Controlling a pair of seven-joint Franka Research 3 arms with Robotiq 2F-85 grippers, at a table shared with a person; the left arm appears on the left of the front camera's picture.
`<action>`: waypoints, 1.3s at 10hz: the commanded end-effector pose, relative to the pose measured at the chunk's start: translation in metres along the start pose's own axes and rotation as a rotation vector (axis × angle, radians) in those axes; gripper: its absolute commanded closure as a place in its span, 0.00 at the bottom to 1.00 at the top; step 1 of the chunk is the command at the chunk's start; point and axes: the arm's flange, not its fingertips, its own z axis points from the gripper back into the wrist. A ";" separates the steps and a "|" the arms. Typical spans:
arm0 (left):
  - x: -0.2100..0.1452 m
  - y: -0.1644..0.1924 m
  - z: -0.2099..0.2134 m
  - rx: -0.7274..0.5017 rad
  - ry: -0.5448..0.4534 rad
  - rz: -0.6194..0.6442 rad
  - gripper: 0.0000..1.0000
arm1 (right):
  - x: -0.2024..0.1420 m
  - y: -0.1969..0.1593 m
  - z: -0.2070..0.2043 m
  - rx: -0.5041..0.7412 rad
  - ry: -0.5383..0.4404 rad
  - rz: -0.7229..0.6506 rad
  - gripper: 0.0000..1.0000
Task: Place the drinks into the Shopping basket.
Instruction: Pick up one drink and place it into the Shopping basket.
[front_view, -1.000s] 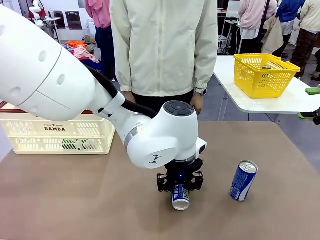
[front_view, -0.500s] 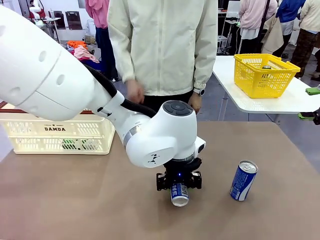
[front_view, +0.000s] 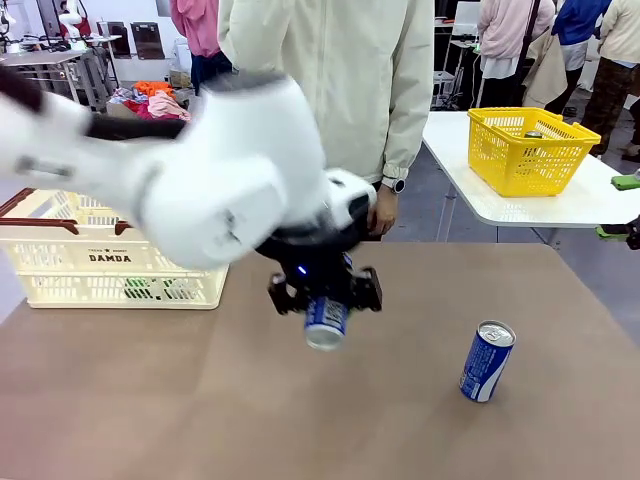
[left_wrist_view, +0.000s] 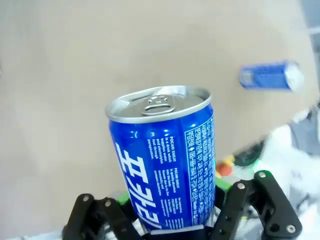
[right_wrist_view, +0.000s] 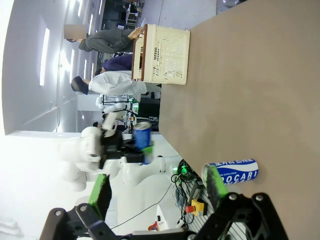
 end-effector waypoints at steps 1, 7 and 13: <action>-0.013 0.046 0.069 -0.009 -0.008 -0.025 1.00 | 0.000 0.003 -0.001 0.003 0.002 0.005 0.00; -0.027 0.048 0.085 0.025 -0.028 0.009 1.00 | 0.000 0.003 -0.001 0.003 0.002 0.005 0.00; 0.155 0.304 0.127 0.030 0.034 0.159 1.00 | 0.000 0.003 -0.001 0.003 0.002 0.005 0.00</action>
